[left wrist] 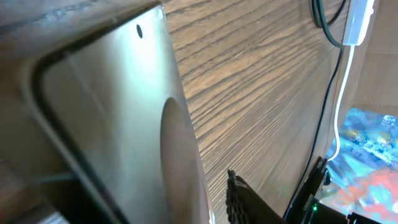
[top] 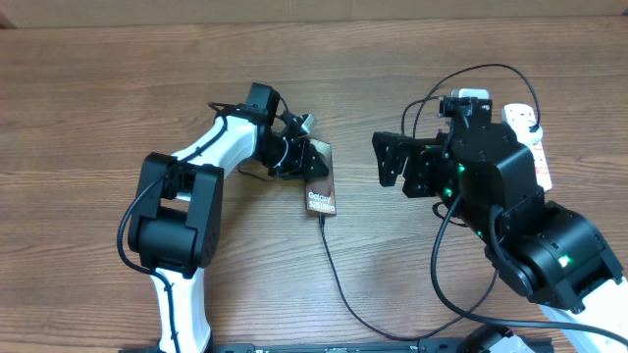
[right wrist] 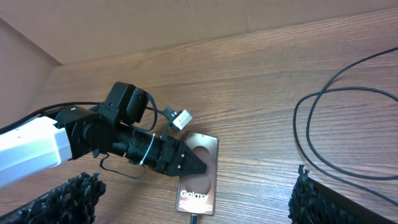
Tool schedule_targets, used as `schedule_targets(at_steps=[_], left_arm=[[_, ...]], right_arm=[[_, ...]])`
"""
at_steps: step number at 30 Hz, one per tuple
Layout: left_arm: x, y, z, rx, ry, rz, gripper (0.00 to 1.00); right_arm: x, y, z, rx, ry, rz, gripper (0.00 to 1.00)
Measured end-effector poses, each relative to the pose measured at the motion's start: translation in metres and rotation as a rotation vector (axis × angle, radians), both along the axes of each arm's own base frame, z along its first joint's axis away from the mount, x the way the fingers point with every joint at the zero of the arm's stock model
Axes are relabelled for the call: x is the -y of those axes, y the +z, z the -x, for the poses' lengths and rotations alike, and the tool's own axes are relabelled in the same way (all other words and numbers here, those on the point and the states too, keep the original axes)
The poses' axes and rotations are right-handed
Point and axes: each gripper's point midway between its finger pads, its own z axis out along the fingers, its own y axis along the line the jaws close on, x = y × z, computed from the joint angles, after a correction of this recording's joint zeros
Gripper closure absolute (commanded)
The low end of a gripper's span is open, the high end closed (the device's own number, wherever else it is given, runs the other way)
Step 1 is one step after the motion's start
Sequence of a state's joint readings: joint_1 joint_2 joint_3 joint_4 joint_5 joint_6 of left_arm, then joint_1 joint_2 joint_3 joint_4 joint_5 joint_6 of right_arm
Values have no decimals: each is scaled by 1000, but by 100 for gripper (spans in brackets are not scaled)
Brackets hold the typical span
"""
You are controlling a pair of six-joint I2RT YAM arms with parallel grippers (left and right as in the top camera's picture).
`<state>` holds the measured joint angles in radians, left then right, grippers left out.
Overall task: Plug charger to phone and switch on socket
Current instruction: 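Lower the phone flat onto the table with the left gripper and release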
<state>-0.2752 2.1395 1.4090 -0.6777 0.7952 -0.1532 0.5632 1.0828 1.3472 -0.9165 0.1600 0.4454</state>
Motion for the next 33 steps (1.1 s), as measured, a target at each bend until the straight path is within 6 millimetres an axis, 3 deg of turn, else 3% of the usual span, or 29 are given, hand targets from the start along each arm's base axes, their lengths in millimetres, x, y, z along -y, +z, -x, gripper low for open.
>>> schedule_targets(at_steps=[4, 11, 20, 22, 33], left_arm=[[0, 0, 0, 0, 1, -3, 57], [0, -1, 1, -6, 2, -5, 31], [7, -1, 7, -9, -20, -10, 20], [7, -1, 7, -10, -21, -14, 0], [7, 4, 7, 3, -26, -46, 0]], right_arm=[[0, 0, 0, -1, 2, 0, 0], [0, -3, 2, -12, 4, 5, 0], [1, -4, 3, -20, 3, 10, 0], [1, -4, 3, -20, 3, 10, 0], [-1, -15, 0, -53, 3, 31, 0]])
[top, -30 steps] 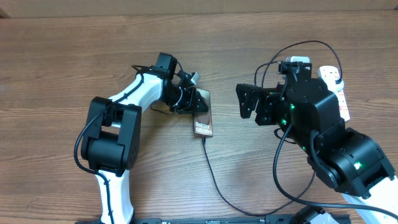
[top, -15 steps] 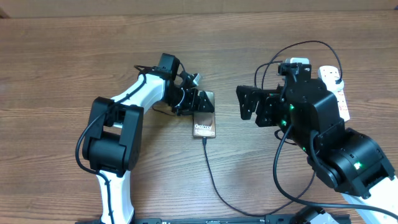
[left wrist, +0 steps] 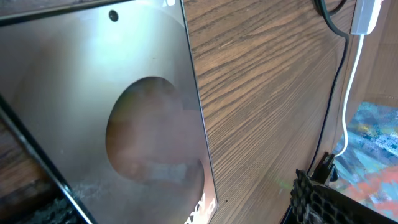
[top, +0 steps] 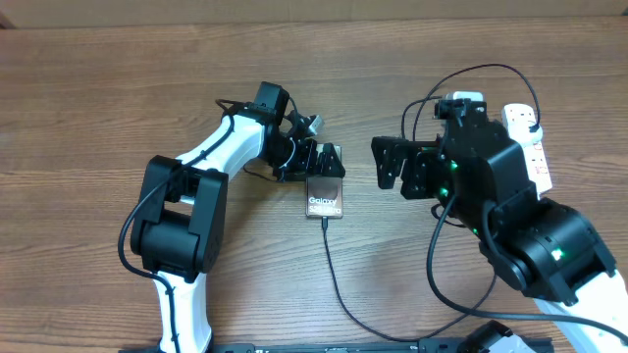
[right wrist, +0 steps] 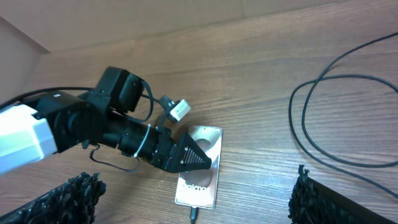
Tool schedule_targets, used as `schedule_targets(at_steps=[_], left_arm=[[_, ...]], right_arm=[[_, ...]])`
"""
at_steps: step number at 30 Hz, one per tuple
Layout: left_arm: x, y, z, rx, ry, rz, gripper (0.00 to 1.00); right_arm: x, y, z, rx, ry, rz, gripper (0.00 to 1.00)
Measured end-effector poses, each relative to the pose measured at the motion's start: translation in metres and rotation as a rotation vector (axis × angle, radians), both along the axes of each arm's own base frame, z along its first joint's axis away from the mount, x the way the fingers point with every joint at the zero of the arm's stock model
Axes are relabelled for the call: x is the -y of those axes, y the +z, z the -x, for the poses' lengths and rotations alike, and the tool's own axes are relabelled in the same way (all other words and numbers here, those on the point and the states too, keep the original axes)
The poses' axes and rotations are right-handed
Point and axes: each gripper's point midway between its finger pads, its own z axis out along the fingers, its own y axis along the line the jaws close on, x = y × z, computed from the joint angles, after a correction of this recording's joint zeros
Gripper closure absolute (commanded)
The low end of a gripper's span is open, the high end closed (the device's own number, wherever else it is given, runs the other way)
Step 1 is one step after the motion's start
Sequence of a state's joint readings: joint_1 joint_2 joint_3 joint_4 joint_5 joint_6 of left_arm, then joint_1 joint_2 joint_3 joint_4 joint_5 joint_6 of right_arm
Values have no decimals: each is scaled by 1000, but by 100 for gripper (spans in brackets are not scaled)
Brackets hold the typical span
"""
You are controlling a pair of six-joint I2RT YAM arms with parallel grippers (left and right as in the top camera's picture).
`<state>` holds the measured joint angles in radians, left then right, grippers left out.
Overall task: Plug charger to phone and switch on socket
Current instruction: 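Lower the phone flat onto the table with the left gripper and release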
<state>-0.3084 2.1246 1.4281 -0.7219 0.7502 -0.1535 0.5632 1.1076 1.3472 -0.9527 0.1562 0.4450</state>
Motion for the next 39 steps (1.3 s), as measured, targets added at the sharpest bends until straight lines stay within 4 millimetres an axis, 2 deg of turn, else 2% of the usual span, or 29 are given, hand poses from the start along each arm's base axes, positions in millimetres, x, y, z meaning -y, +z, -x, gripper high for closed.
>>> schedule_targets(at_steps=[11, 22, 29, 35, 39], left_arm=[[-6, -2, 0, -1, 9, -47, 0], [-7, -3, 0, 7, 8, -66, 0], [-9, -3, 2, -1, 10, -77, 0], [-21, -3, -2, -17, 39, -86, 0], [-37, -3, -6, -34, 77, -95, 0]], right_arm=[[-6, -17, -9, -46, 0, 28, 0], [-6, -17, -9, -46, -1, 29, 0], [-10, -8, -16, -6, -3, 0, 0], [-11, -9, -17, -32, -49, -54, 0], [-11, -20, -19, -74, -71, -53, 0]])
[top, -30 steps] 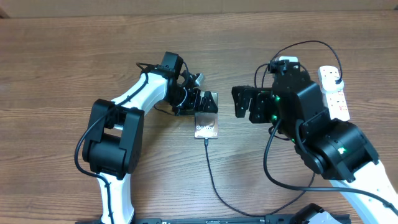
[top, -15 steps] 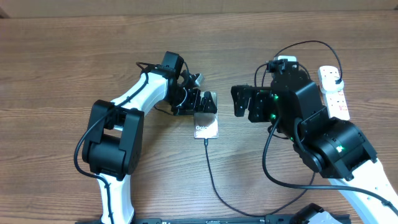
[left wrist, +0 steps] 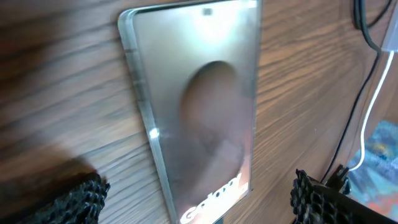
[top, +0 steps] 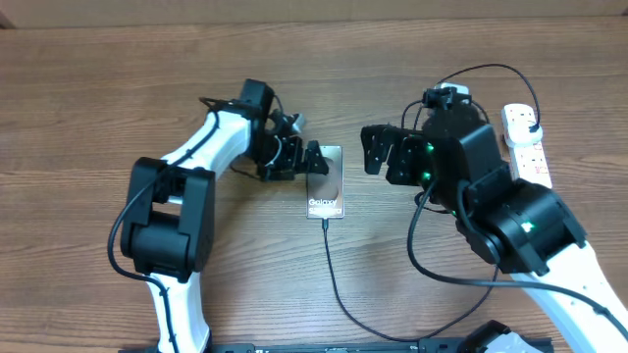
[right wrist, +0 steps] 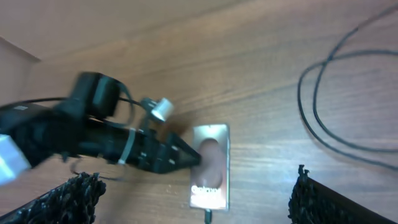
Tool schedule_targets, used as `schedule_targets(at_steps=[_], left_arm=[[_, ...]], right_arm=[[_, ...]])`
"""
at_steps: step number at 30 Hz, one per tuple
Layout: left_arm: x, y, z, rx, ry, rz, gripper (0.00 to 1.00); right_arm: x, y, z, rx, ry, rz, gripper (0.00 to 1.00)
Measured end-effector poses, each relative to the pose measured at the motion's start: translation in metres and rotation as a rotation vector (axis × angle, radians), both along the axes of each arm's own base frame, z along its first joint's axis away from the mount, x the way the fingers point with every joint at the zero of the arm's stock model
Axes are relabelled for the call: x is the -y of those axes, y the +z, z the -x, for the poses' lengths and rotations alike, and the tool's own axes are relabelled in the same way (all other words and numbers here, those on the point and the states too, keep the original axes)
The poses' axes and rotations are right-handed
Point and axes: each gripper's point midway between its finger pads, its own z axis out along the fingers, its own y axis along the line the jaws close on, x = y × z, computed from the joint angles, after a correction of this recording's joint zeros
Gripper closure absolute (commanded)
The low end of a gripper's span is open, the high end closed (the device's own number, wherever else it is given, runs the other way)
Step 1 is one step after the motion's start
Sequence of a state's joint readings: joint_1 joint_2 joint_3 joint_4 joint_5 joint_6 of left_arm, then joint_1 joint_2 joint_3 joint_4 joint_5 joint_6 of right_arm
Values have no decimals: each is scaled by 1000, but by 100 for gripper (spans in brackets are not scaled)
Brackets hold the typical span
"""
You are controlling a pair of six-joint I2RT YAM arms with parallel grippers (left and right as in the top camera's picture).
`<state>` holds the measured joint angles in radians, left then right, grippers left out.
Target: Plug charger to phone and switch on socket
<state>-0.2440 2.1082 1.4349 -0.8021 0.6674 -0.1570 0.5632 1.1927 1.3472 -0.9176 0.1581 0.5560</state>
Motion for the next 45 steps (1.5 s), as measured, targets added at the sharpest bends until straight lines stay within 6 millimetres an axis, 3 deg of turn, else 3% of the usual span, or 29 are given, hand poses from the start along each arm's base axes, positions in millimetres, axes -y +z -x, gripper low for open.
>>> schedule_targets(at_steps=[5, 8, 10, 12, 15, 16, 19, 23, 29, 34, 40, 45], left_arm=[[-32, 1, -4, -28, 68, -49, 0], [-57, 9, -10, -7, 122, -86, 0], [-74, 29, -16, 45, 164, -98, 0], [-90, 69, -23, 153, 207, -104, 0], [-113, 140, -24, 350, 269, -126, 0], [-119, 171, -17, 434, 287, -142, 1], [-132, 237, 12, 619, 332, -204, 0], [-158, 286, 60, 762, 415, -329, 0], [-195, 308, 113, 827, 522, -509, 0], [-207, 315, 129, 851, 559, -560, 0], [-211, 313, 128, 846, 567, -584, 0], [-211, 313, 128, 844, 568, -588, 0]], right_arm=[[27, -24, 4, -118, -146, 16, 4], [64, -33, 2, -176, -299, 12, 38], [92, -38, 1, -208, -400, 14, 55], [118, -42, 1, -232, -497, 4, 74], [162, -45, 0, -254, -647, -21, 91], [180, -47, 0, -259, -704, -26, 94], [219, -51, -5, -265, -816, -55, 96], [266, -73, -8, -332, -935, -82, 96], [317, -112, -17, -522, -1042, -100, 96], [354, -138, -47, -623, -1050, -134, 96], [364, -186, -70, -758, -968, -167, 96], [363, -219, -76, -822, -917, -169, 96]])
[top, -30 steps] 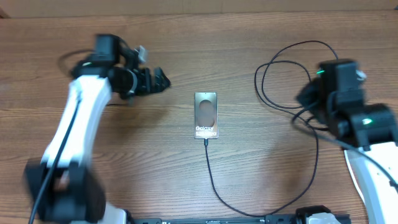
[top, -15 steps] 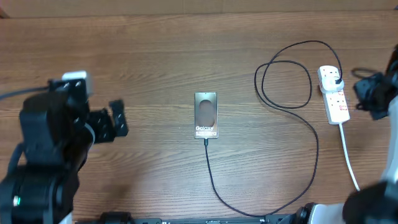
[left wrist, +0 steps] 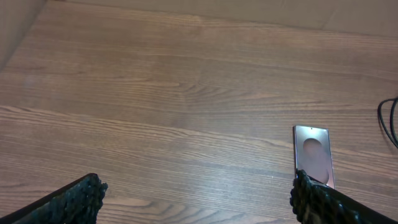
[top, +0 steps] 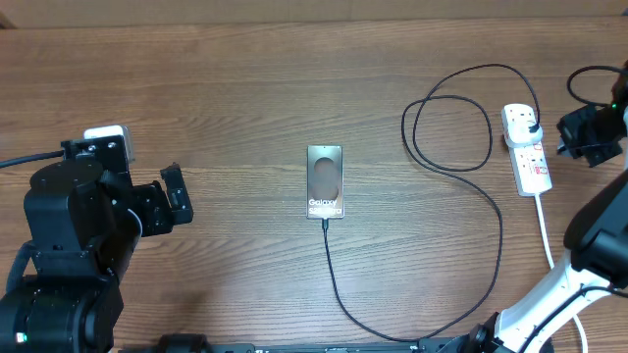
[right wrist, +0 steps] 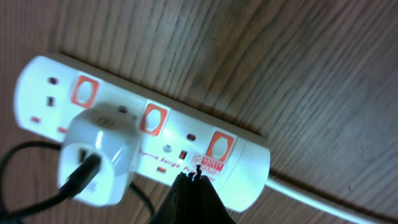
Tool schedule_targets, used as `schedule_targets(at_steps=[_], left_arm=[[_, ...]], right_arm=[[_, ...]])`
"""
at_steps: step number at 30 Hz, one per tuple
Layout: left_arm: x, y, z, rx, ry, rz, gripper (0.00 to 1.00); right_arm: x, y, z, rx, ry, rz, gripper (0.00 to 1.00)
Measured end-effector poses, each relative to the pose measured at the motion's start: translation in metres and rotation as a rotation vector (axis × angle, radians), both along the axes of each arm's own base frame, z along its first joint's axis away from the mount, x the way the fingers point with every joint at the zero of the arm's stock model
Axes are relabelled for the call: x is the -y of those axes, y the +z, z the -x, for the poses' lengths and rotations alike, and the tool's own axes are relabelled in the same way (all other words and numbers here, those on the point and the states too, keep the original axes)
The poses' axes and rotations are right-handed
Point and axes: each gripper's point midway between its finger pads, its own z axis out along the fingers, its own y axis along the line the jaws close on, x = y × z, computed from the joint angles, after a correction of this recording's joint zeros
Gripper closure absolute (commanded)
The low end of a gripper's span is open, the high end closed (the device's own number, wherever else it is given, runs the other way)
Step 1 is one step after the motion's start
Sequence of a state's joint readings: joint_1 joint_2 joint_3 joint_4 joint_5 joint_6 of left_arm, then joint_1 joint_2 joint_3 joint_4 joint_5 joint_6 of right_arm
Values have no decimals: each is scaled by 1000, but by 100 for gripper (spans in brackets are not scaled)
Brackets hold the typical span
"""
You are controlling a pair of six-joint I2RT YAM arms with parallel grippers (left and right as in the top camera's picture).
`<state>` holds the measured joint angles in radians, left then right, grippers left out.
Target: Plug charger to phone and switch on socket
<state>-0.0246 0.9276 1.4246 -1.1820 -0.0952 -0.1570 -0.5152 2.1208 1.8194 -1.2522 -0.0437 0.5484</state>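
Note:
The phone [top: 325, 181] lies face down mid-table, with the black charger cable [top: 334, 275] plugged into its bottom end. That cable loops right and up to a white charger plug [right wrist: 99, 152] seated in the white power strip [top: 527, 149]. My right gripper [right wrist: 196, 179] is shut, its tip just over the strip [right wrist: 242, 180] beside the orange switch [right wrist: 221, 145] nearest the cord end. In the overhead view this gripper [top: 581, 133] is at the right edge. Far to the left, my left gripper [left wrist: 196, 194] is open and empty, with the phone [left wrist: 314, 162] ahead of it to the right.
The strip has two more orange switches [right wrist: 153, 117], and its white cord [top: 546, 230] runs toward the table's near edge. The black cable forms a loop [top: 451, 123] left of the strip. The left arm's base [top: 69, 245] fills the near left corner.
My left gripper was at the phone's left edge and is now far off at the left. My right gripper was open near the phone and is now shut at the power strip.
The phone lay slightly askew with the cable plugged in, and my left gripper was on its upper left corner. Later it lay straight with the gripper beside it. The right gripper stayed open nearby. Now both arms are away from the phone, the right at the strip.

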Motion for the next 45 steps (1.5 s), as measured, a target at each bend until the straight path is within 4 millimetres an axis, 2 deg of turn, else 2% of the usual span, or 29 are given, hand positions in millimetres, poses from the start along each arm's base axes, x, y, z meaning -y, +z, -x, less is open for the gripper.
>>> schedule_targets(at_steps=[9, 12, 15, 19, 24, 28, 34, 40, 45], left_arm=[[0, 6, 7, 29, 1, 1, 0], [-8, 19, 24, 95, 33, 1, 0], [-16, 37, 50, 194, 77, -4, 0], [-17, 55, 81, 309, 90, -9, 0], [-15, 64, 103, 384, 89, -10, 0], [-15, 67, 112, 411, 89, -10, 0], [-14, 44, 122, 317, 90, -9, 0], [-13, 5, 141, 138, 90, -6, 0], [-12, -10, 151, 64, 90, -5, 0]], right_arm=[[-1, -12, -15, 46, 46, -23, 96], [-2, -12, -20, 65, 55, -33, 96], [-2, -13, -24, 82, 59, -35, 96], [-2, -14, -27, 92, 60, -37, 96], [-4, -22, -28, 78, 66, -46, 96], [-13, -35, -31, 57, 98, -58, 96], [-16, -43, -33, 43, 120, -54, 96], [-14, -43, -35, 50, 122, -43, 96], [-13, -43, -36, 51, 121, -37, 96]])
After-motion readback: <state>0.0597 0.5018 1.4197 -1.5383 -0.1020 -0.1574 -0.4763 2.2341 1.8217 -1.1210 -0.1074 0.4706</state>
